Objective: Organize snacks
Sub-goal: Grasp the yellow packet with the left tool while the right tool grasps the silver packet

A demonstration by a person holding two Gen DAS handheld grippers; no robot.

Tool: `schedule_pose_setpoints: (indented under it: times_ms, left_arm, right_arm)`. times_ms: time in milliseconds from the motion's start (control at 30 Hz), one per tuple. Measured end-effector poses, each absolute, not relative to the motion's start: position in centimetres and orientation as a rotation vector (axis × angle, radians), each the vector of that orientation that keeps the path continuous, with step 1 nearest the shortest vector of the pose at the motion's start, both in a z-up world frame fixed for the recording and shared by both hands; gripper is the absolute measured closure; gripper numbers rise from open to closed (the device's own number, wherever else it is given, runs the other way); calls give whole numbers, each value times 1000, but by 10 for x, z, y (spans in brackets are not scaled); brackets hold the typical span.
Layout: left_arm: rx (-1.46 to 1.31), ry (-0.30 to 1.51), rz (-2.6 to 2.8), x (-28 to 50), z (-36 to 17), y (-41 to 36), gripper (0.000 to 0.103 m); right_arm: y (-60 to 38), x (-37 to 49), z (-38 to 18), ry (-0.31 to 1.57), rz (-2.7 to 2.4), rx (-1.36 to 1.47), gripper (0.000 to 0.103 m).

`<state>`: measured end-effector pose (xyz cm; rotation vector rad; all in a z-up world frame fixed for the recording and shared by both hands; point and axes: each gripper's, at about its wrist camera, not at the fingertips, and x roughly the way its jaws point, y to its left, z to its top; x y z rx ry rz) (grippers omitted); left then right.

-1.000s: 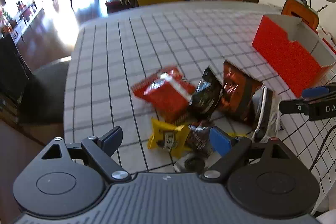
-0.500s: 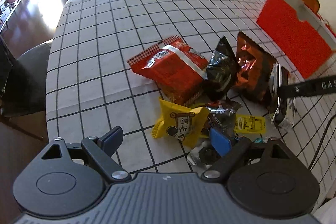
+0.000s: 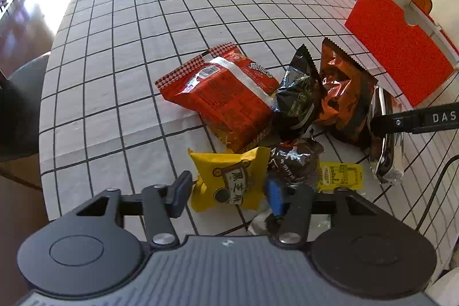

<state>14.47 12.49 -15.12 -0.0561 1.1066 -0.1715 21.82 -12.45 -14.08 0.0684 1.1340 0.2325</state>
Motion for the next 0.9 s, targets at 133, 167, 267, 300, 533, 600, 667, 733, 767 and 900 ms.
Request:
schedule_pose_setpoints:
  times_ms: [133,167,267,300,533,600,667,733,767,900]
  left_arm:
    - [-69,1105,-164,146,-151,125,55]
    - [-73,1103,-159,146,-151,125,56]
    - [-86,1104,-151,145,-150,126,57]
    - [-91,1104,-149,144,-150,127,58]
    - [-124,1102,-121,137,-147,131,65]
    - [-127,1099,-109,134,-146,131,66]
    - [-132,1096,-100,134,-146,130,67]
    - [-144,1094,-88,132,-146,131,67]
    - [-149,1093,-83,131,-146,131,68]
    - [-167,1092,-55,128,-145,133,68]
  right_arm:
    - [-127,218,-141,1130,228,85,45]
    - [-127,218,-141,1126,228,81,48]
    - [-129,217,-140,1113,233,71,56]
    - [-130,216,-140,1108,238,78,57]
    - [-138,214,-140,1104,255,103,61]
    - [-140,213,-138,1095,262,105,63]
    - [-142,210,-136,1084,271,95,63]
    - [-144,208,-135,1072,282,90,63]
    - [-145,207,-135,1069,286,86,63]
    - [-151,205,-132,1062,281,102,63]
